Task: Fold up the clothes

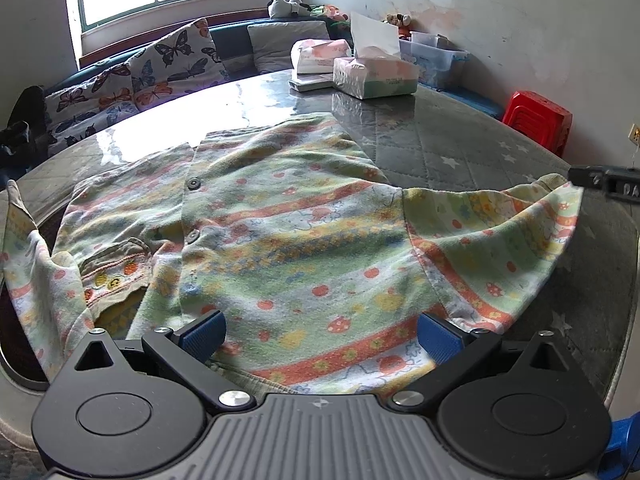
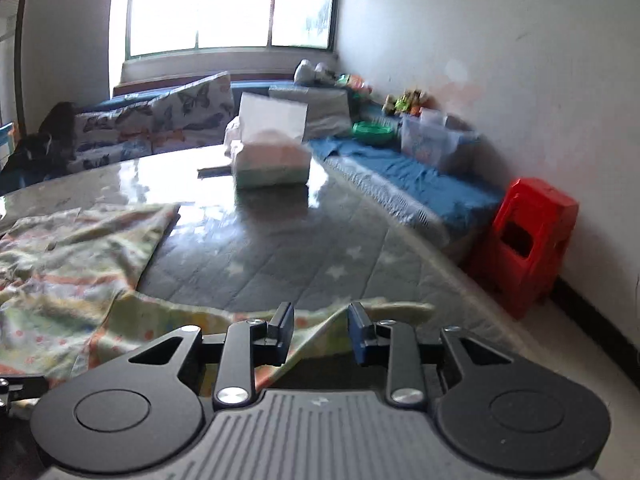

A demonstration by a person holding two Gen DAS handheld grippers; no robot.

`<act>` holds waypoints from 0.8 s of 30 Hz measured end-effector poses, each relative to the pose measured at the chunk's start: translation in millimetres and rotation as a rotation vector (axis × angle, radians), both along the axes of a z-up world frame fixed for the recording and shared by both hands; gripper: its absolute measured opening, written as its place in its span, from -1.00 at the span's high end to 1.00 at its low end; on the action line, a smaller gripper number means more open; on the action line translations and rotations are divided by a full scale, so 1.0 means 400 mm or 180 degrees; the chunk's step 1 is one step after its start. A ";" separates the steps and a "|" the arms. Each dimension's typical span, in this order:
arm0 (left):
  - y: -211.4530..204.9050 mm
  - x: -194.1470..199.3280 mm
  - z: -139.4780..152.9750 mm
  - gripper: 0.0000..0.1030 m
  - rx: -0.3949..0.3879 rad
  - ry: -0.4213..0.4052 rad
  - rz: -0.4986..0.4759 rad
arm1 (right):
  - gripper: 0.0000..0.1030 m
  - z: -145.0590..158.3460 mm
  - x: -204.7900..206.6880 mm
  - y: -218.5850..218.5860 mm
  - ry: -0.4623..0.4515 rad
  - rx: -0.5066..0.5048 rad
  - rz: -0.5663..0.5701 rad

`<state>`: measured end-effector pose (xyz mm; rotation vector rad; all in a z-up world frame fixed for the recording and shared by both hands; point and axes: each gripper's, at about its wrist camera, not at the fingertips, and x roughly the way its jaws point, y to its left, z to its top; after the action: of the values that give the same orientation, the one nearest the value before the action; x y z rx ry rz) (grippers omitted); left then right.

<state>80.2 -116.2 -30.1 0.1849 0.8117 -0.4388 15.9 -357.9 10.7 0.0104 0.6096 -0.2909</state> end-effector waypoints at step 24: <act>0.076 0.037 -0.002 -1.00 -0.0040 0.0067 0.0277 | 0.32 -0.107 0.233 -0.070 0.0420 0.0342 0.0202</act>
<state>94.8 -85.7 -31.1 0.1328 0.8342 -0.3642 109.1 -385.9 -32.3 0.0755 0.7547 -0.1981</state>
